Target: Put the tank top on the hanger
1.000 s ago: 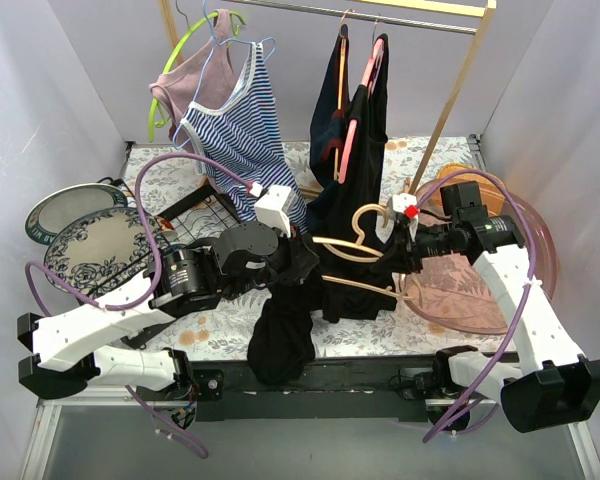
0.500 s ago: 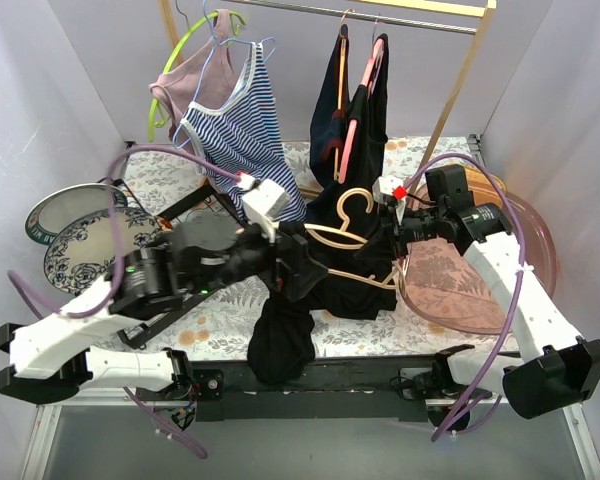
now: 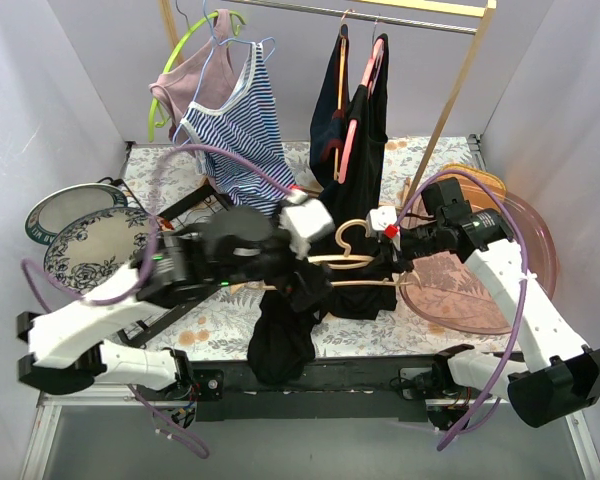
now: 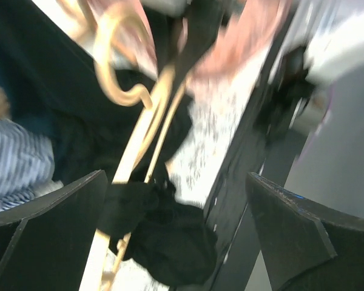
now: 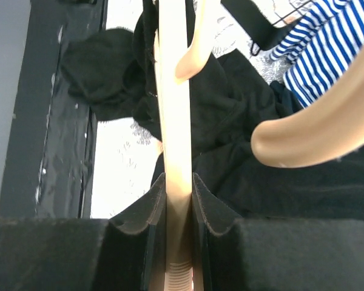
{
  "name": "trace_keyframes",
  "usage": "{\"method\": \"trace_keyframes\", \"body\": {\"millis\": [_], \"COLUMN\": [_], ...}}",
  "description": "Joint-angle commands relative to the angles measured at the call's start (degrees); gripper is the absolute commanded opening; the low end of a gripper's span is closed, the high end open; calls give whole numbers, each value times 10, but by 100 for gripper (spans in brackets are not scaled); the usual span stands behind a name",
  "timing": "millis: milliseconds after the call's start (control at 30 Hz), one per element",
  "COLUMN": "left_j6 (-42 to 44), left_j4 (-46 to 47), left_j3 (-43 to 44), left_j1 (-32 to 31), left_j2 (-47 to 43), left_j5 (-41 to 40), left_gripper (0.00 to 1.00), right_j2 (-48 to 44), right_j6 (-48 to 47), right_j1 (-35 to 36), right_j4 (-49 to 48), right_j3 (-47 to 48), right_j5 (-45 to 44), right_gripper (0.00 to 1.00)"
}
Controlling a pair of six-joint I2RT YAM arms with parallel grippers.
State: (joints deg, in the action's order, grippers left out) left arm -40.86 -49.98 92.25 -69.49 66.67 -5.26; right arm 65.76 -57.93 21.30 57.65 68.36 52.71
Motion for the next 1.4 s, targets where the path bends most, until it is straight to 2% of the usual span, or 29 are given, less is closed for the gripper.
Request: {"method": "trace_keyframes", "body": {"millis": [0, 167, 333, 433, 467, 600, 733, 833, 933, 1000, 1033, 1100, 1167, 1200, 1233, 1367], "left_j6": [45, 58, 62, 57, 54, 32, 18, -3, -30, -60, -72, -105, -140, -149, -157, -193], "left_j4": [-21, -25, -26, -26, -25, -4, 34, 61, 83, 96, 107, 115, 128, 134, 138, 154], "left_j3": [-34, -38, -44, -61, -73, -109, -154, -171, -193, -218, -229, -260, -282, -303, -312, -347], "left_j1": [2, 21, 37, 41, 44, 48, 50, 51, 55, 61, 63, 67, 67, 67, 68, 68], "left_j2": [46, 75, 79, 72, 69, 46, 25, 7, -23, -46, -58, -89, -115, -124, -130, -161], "left_j5": [51, 52, 90, 99, 101, 122, 130, 114, 80, 73, 73, 72, 72, 75, 75, 73], "left_gripper": [97, 92, 78, 75, 70, 31, 19, 0, 0, 0, 0, 0, 0, 0, 0, 0], "right_j2": [-20, -27, -27, -27, -27, -18, -5, 5, 11, 11, 11, 10, 9, 1, -5, -54], "right_j6": [-85, -106, -108, -111, -117, -119, -125, -124, -99, -28, -3, 83, 144, 169, 186, 208], "right_j1": [18, 34, 40, 41, 40, 41, 44, 48, 50, 50, 49, 50, 49, 49, 48, 43], "right_j4": [47, 61, 62, 65, 70, 78, 88, 90, 75, 28, 12, -37, -66, -80, -91, -117], "right_j3": [23, 25, 21, 24, 26, 38, 49, 52, 56, 56, 58, 70, 80, 84, 83, 69], "right_j5": [-4, 3, 5, 8, 10, 19, 34, 46, 41, 25, 5, -20, -48, -57, -76, -111], "right_gripper": [1, 1, 1, 1, 1, 1, 1, 1, 3, 15, 31, 48, 72, 75, 93, 95]}}
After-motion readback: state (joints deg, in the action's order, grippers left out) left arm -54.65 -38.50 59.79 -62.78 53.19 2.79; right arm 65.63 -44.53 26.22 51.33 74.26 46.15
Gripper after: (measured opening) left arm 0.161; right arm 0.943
